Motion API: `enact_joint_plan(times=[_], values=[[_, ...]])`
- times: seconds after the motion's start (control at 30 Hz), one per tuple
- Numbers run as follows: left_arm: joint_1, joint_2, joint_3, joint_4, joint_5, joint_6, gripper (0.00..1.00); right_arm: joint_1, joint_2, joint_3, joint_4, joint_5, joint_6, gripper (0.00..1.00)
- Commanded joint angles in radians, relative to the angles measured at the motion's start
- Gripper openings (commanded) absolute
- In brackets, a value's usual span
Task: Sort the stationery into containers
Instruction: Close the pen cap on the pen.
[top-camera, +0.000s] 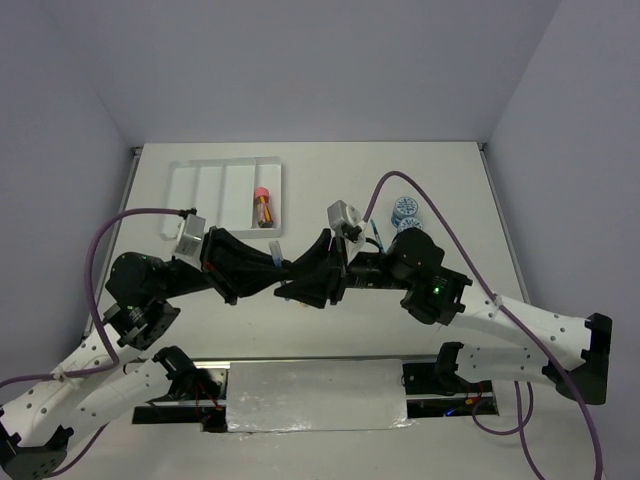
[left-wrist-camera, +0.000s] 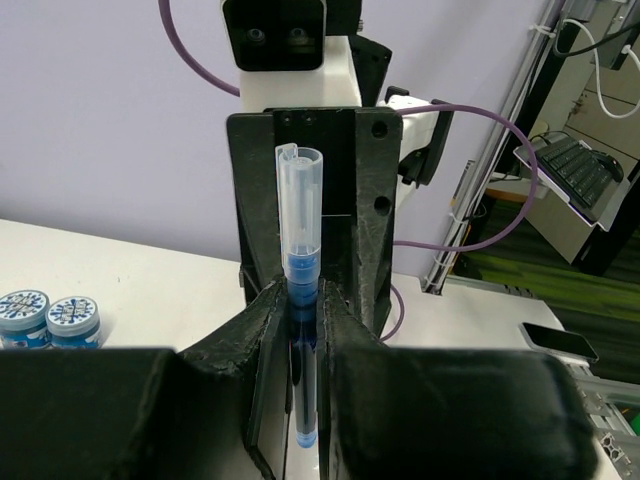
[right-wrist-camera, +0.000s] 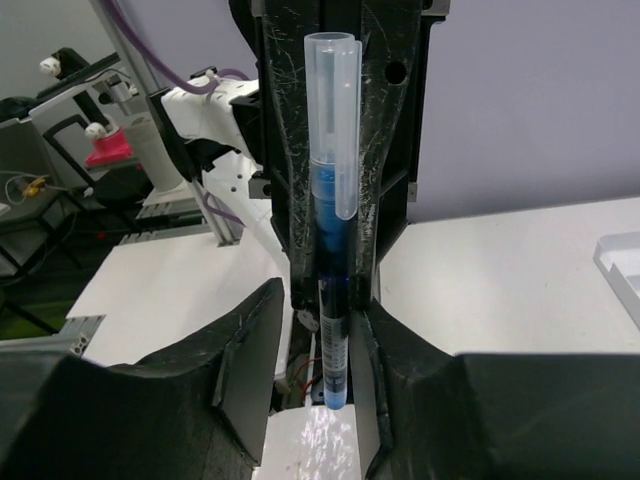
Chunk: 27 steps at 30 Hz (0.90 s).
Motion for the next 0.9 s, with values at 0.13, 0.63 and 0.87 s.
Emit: enact_joint_plan(times=[0.13,0.63,0.87], values=[[-0.006,0.003,0.008,0.045,-0.023,-0.004,0.00,-0.005,0.019,0.036,0.052,-0.016,-0.023,0.28],[-0.007,0.010,0.092,-0.206,-0.133,0.112,0.70,-0.007,-0.010,0.018,0.012,0.085,-0.041,0.00],[-0.006,0.019,0.193,-0.355,-0.272,0.145,0.99,-0.004,-0.008,0.010,-0.061,0.177,-0.075,0.00]])
